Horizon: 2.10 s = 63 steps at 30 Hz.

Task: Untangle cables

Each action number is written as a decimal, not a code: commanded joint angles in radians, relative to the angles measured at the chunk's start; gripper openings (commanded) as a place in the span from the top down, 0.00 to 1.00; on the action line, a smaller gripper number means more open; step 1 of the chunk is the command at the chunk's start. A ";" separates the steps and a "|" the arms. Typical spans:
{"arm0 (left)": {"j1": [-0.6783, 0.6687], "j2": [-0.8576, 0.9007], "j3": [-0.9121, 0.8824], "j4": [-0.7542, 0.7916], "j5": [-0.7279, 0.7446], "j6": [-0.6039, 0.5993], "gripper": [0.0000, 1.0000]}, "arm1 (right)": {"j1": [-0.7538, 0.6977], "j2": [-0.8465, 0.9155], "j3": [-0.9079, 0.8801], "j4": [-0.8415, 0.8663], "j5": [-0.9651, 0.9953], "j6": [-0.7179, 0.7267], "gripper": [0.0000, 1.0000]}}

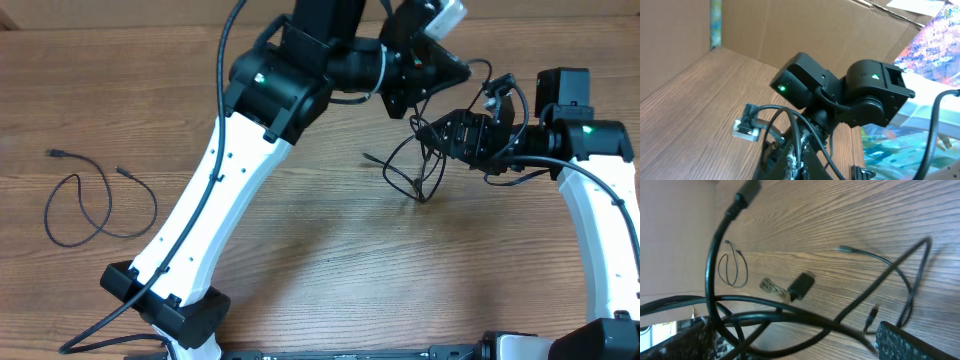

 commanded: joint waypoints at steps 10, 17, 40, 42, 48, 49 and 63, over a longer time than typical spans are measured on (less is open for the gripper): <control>0.096 -0.043 0.003 0.034 0.027 -0.014 0.96 | 0.177 0.005 -0.076 -0.041 0.103 0.003 0.00; 0.204 -0.085 0.003 0.040 0.024 -0.018 0.96 | 0.198 0.006 -0.180 -0.043 0.234 0.087 0.00; 0.383 -0.093 0.000 -0.357 -0.243 0.014 0.96 | 0.198 0.006 -0.194 0.023 0.021 -0.006 0.00; 0.382 -0.088 0.000 -0.407 -0.284 0.014 0.96 | 0.198 0.006 -0.194 0.025 0.059 -0.001 0.00; 0.377 -0.063 -0.006 -0.549 -0.381 0.018 0.95 | 0.173 0.005 -0.189 -0.033 0.425 0.216 0.00; 0.374 -0.060 -0.007 -0.561 -0.387 0.022 0.92 | 0.166 0.003 -0.184 -0.047 0.457 0.229 0.00; 0.077 -0.055 -0.219 -0.576 -0.538 0.090 0.42 | -0.140 -0.156 -0.125 -0.230 0.638 0.349 0.00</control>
